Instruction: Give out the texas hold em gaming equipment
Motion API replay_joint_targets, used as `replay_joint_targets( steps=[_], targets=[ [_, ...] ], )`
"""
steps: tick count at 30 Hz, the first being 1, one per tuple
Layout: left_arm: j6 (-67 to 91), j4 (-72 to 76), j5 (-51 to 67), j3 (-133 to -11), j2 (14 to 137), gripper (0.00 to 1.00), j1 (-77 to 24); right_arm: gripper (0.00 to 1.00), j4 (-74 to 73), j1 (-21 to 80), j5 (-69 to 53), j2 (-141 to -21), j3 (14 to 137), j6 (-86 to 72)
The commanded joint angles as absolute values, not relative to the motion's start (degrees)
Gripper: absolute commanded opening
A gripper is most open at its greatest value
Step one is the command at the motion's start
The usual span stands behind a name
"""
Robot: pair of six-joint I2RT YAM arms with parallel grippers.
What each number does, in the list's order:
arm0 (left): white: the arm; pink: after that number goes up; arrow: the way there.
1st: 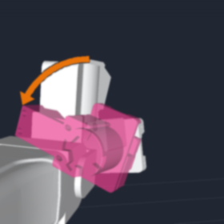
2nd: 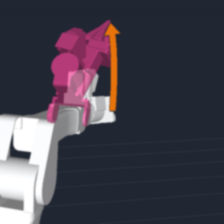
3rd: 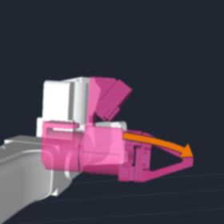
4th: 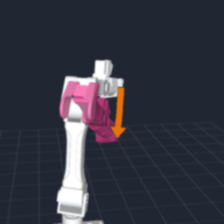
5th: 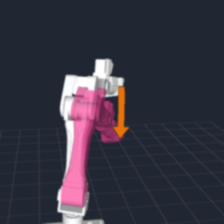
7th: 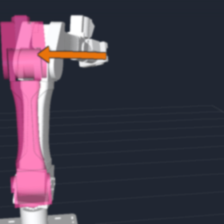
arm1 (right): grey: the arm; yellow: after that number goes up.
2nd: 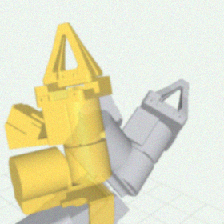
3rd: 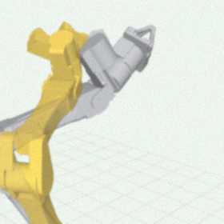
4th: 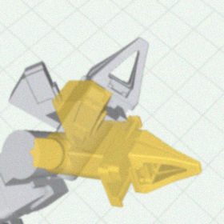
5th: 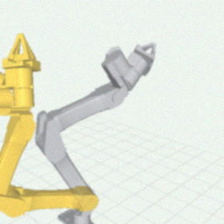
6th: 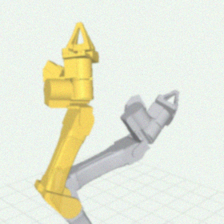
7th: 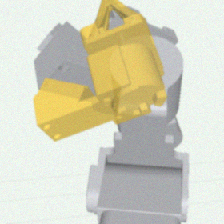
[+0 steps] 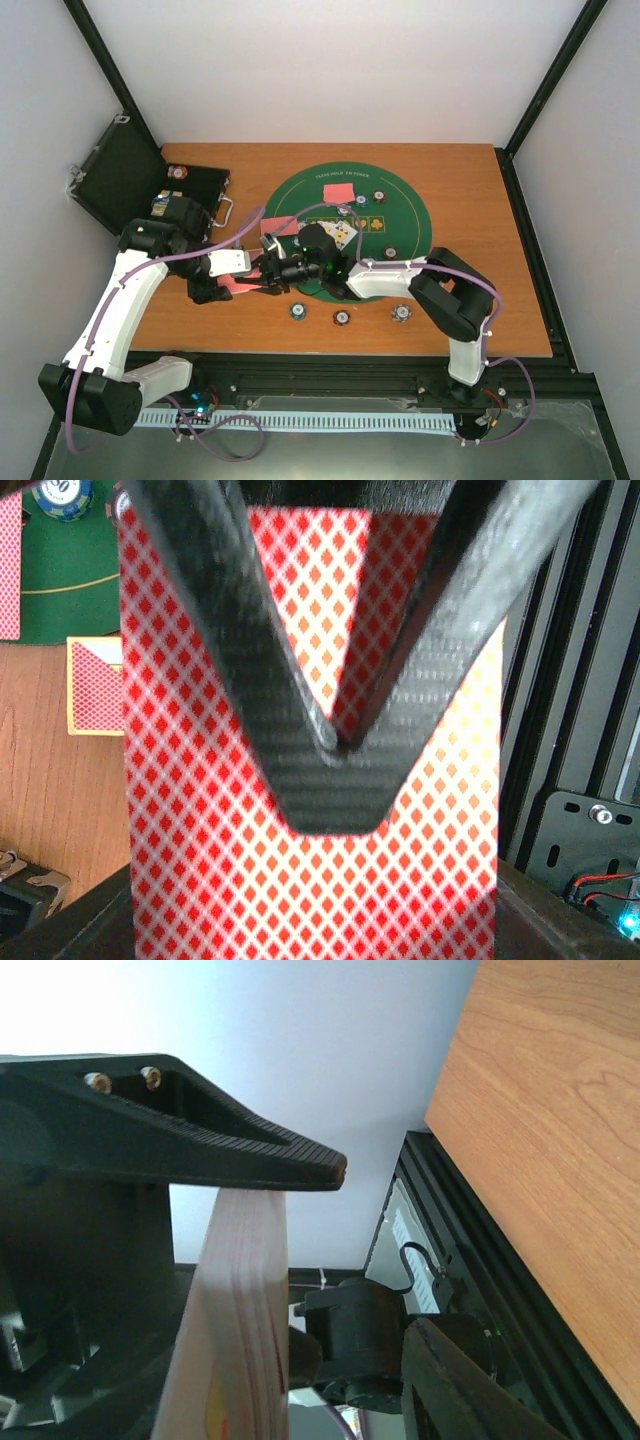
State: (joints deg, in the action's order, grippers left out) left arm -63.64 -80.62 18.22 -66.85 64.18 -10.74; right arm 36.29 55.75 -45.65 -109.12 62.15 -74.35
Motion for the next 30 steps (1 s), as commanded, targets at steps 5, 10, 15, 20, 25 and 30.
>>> replay_joint_targets(
  steps=[5,10,15,20,25,30],
  targets=[
    [-64.17,-80.25,20.1,-67.59,63.2,0.03,-10.9,0.26,26.58,54.58,-43.4,-105.28,60.24,-70.64],
    [-64.17,-80.17,20.11,-67.42,63.24,0.03,-10.97,0.12,20.25,54.5,-43.25,-103.15,61.79,-66.78],
    [-64.25,-80.0,19.91,-67.17,62.95,0.03,-10.9,0.03,14.56,54.02,-42.44,-101.21,62.02,-63.73],
    [-64.16,-80.0,20.11,-67.13,63.02,0.03,-10.92,0.03,9.99,53.17,-42.47,-100.0,62.57,-61.03],
    [-64.16,-80.05,19.97,-67.31,63.1,0.03,-10.95,0.13,8.44,52.3,-42.9,-98.89,62.49,-60.18],
    [-63.95,-80.02,20.44,-67.42,63.3,0.03,-10.9,0.19,8.92,52.28,-43.21,-99.22,62.58,-60.8]
  ],
)
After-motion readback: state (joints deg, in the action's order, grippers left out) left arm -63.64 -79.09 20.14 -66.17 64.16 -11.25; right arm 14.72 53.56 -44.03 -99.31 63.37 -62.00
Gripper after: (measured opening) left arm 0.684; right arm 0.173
